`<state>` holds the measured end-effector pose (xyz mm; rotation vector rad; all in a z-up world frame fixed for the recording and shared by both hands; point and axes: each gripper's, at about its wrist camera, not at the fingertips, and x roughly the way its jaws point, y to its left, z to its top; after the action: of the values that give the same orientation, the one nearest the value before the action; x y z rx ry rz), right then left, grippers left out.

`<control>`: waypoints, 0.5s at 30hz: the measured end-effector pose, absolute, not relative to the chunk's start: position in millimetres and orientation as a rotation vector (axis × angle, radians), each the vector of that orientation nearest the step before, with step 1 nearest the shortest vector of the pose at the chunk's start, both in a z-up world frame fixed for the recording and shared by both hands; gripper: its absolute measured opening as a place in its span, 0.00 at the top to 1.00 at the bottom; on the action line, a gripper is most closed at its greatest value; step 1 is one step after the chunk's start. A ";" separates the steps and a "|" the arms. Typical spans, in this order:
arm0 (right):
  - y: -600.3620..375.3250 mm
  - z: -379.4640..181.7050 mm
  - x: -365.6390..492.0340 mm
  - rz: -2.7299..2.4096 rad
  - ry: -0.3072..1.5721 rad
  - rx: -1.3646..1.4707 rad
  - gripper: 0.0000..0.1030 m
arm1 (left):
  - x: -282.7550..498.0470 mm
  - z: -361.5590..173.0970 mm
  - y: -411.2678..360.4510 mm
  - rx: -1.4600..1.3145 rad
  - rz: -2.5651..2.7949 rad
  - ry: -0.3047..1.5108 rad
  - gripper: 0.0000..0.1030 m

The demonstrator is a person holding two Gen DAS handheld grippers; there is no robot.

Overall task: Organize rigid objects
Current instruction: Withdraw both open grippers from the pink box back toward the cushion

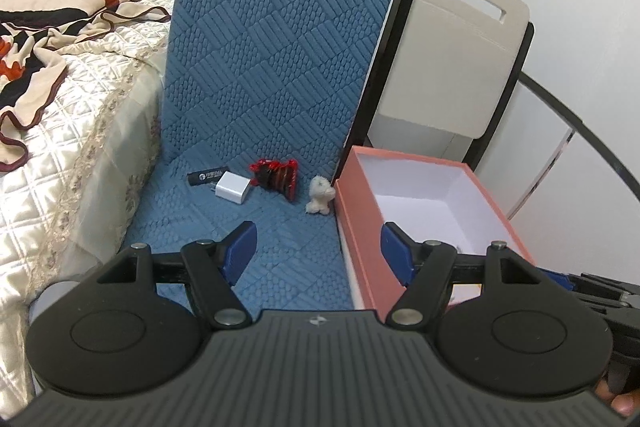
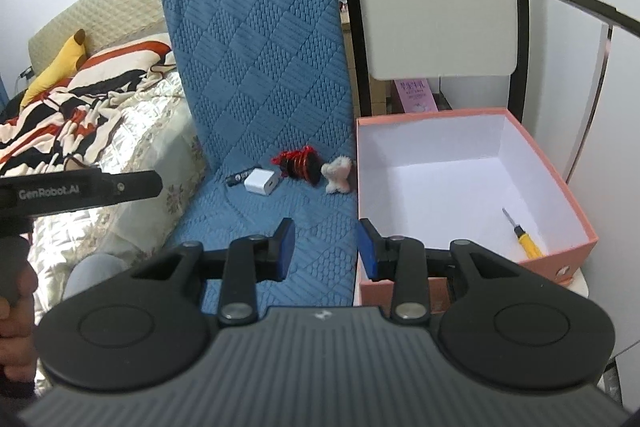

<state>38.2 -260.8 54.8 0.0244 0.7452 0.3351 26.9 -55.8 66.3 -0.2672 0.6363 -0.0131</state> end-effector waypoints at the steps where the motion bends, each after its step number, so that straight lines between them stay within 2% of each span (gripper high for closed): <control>1: -259.5 52.2 36.1 0.336 0.752 0.029 0.64 | 25.6 63.9 -53.6 -0.266 -0.014 0.643 0.29; 15: -239.7 24.3 32.4 0.331 0.758 0.016 0.64 | 17.1 27.3 -37.5 -0.285 -0.004 0.646 0.28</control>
<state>32.4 -239.7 24.3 0.0160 0.7581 0.3305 17.1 -37.5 27.3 -0.2847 0.6464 -0.0039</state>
